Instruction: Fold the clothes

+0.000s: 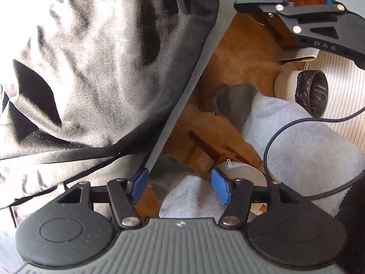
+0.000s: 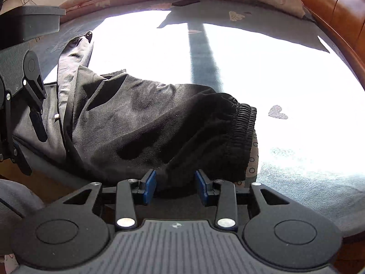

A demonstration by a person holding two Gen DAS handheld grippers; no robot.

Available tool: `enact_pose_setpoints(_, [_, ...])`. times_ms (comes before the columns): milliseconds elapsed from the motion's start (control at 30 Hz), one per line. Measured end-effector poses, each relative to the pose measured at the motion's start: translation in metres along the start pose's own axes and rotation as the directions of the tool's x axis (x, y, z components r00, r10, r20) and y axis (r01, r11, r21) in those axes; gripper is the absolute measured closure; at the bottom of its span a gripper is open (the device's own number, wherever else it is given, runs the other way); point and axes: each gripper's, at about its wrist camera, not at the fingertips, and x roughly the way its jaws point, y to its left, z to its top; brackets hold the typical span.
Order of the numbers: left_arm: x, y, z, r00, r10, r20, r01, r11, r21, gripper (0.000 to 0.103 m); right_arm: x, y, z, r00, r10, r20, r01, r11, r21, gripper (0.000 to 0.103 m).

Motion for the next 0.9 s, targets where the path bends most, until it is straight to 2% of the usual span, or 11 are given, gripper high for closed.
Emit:
enact_pose_setpoints(167, [0.006, -0.024, 0.023, 1.0, 0.008, -0.023, -0.008, 1.0, -0.009, 0.042, -0.008, -0.021, -0.011, 1.0, 0.015, 0.02, -0.015, 1.0, -0.001, 0.06])
enact_pose_setpoints(400, [0.0, -0.034, 0.025, 1.0, -0.006, -0.02, 0.004, 0.999, -0.051, 0.04, -0.01, -0.034, -0.015, 1.0, 0.018, 0.022, -0.019, 0.999, 0.042, 0.06])
enact_pose_setpoints(667, [-0.017, -0.022, 0.013, 0.994, -0.028, 0.107, 0.044, 0.987, -0.152, 0.039, -0.012, -0.04, -0.015, 0.999, 0.023, 0.027, -0.025, 0.997, 0.08, 0.06])
enact_pose_setpoints(900, [-0.024, -0.002, -0.008, 0.969, 0.007, 0.248, 0.05, 0.974, -0.222, 0.039, -0.009, -0.022, -0.014, 1.0, 0.007, -0.002, -0.007, 0.997, 0.073, 0.06])
